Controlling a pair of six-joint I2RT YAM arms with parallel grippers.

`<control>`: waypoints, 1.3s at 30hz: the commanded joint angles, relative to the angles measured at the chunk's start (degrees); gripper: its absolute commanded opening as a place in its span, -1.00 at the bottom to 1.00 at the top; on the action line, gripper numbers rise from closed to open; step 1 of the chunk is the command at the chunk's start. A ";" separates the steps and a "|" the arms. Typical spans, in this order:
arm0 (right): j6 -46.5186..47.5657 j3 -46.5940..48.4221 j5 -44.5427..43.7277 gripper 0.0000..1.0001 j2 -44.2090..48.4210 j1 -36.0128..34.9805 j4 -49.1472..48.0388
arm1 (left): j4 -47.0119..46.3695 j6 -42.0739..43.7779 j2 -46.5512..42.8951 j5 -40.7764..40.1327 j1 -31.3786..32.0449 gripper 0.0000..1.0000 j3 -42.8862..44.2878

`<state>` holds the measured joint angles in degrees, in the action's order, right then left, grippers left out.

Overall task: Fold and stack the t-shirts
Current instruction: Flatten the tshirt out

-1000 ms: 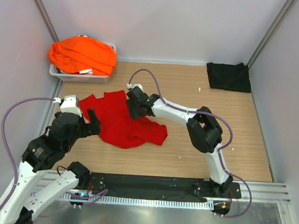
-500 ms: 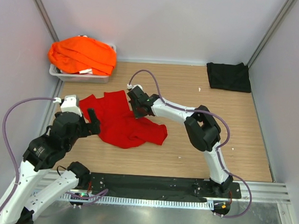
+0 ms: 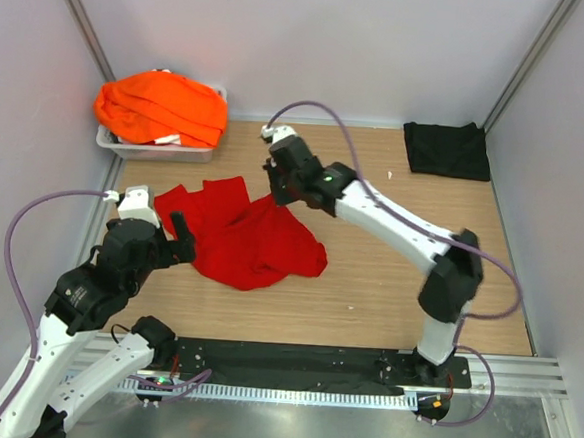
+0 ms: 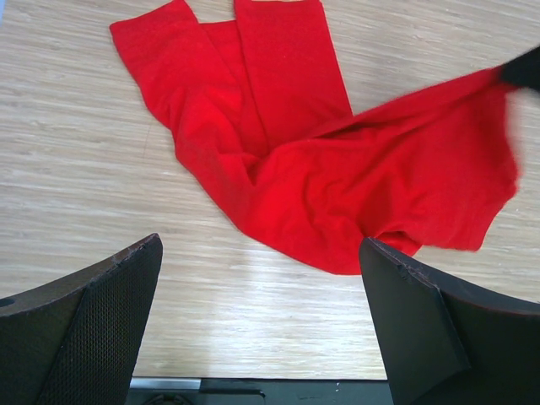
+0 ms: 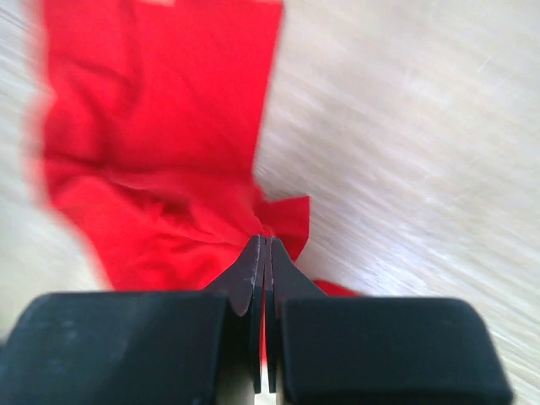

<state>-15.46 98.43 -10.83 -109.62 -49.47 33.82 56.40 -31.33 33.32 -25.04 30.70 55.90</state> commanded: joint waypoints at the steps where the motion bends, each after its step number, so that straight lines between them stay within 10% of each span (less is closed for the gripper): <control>1: 3.33 3.88 -1.22 -0.98 16.43 0.08 3.61 | -2.00 -0.92 -0.19 -1.77 -0.29 1.00 -0.09; 13: -6.29 -35.39 -12.53 -0.96 60.02 0.08 8.08 | 0.20 -4.08 3.14 -2.21 -0.29 0.97 2.98; 15: -12.46 -40.59 -15.70 0.24 61.80 0.08 10.55 | -0.76 -4.53 6.57 0.42 -0.29 0.94 4.04; 18: -19.51 -44.98 -18.43 0.82 62.60 0.08 13.54 | -3.40 -4.79 10.00 2.27 -0.29 0.93 4.22; 27: -14.34 -44.12 -16.69 0.81 53.06 -0.01 7.06 | -4.73 -1.90 13.35 1.40 -0.29 0.95 4.21; 39: -8.71 -29.71 -10.44 0.24 19.20 1.48 -4.29 | -4.71 3.73 7.73 -2.38 -0.29 0.99 0.62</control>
<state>-26.11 62.87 -22.24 -86.59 -48.97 33.91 54.02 -29.45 42.46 -26.02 30.61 57.04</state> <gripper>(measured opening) 0.633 0.996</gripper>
